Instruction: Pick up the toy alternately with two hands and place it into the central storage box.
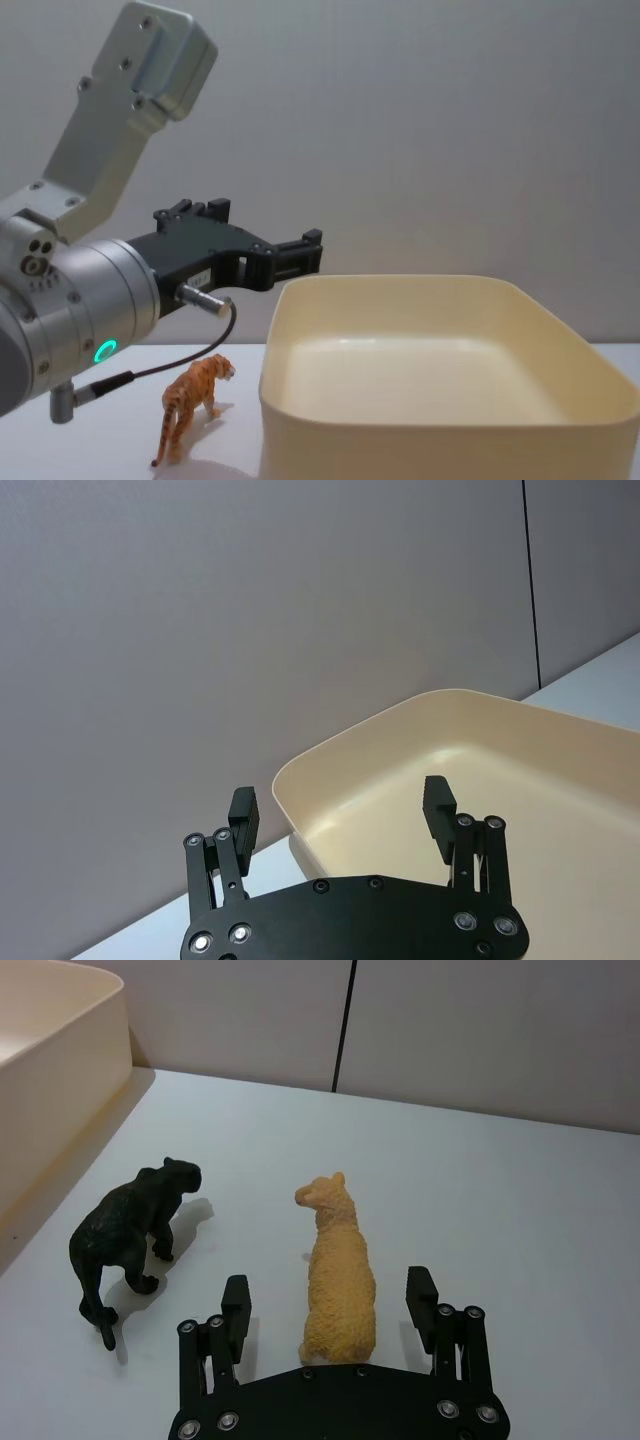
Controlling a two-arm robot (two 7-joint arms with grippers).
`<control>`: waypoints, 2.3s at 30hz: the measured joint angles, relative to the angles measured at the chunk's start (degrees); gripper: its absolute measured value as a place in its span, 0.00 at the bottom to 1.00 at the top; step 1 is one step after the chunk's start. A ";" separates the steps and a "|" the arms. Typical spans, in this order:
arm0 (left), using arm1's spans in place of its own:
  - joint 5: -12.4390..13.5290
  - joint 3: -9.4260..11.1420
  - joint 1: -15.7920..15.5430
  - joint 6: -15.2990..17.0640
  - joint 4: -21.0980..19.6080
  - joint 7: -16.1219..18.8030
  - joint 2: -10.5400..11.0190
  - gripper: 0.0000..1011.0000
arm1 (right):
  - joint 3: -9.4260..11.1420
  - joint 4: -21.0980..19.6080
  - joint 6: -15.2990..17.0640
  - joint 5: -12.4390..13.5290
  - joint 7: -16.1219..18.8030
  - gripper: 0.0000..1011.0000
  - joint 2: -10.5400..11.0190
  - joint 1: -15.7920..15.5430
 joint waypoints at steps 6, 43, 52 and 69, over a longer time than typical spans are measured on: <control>0.00 0.00 0.00 0.00 0.00 0.00 0.00 0.99 | -0.72 1.91 0.32 -1.14 0.50 0.85 -0.85 1.54; 0.00 0.00 0.00 0.00 0.00 0.00 0.00 0.99 | -0.59 -2.57 -5.31 -2.77 0.84 0.30 -1.58 1.92; 0.00 0.00 0.00 0.00 0.00 0.00 0.00 0.99 | -0.89 -5.85 -5.69 -2.48 4.60 0.30 -2.20 4.16; 0.00 0.00 0.00 0.00 0.00 0.00 0.00 0.99 | -6.46 1.17 -0.57 -6.96 15.36 0.30 -10.15 16.73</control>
